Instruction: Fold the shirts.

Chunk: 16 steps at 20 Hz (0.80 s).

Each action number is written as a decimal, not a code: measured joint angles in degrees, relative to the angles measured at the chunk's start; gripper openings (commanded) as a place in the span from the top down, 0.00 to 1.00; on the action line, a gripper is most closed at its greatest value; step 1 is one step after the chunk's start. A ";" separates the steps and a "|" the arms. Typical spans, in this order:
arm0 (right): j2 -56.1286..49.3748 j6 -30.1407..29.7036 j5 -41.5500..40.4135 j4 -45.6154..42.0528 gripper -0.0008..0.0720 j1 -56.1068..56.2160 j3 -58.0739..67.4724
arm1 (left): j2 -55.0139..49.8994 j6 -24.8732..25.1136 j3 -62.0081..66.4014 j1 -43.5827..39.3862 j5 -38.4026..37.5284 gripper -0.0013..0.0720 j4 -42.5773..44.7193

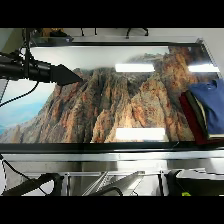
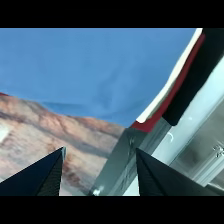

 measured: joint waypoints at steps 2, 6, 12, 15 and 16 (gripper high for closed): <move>0.46 -0.02 0.07 -0.59 0.30 0.00 -1.33 | -0.15 -0.02 0.00 -0.02 -0.28 0.96 0.00; 0.90 -0.52 -1.27 2.82 0.96 1.88 -2.36 | -0.24 -0.48 0.00 -0.02 0.94 0.96 -0.02; 4.28 -2.12 -11.34 11.32 0.97 19.10 -6.97 | 1.01 -2.01 -2.27 -1.42 4.02 0.96 0.07; 11.30 -3.32 -19.23 10.78 0.97 35.34 -20.92 | 7.28 -2.40 -14.34 -5.38 7.63 0.96 2.49; 14.69 -3.56 -22.49 10.40 0.97 41.40 -27.91 | 10.34 -2.45 -20.35 -7.08 9.44 0.96 4.13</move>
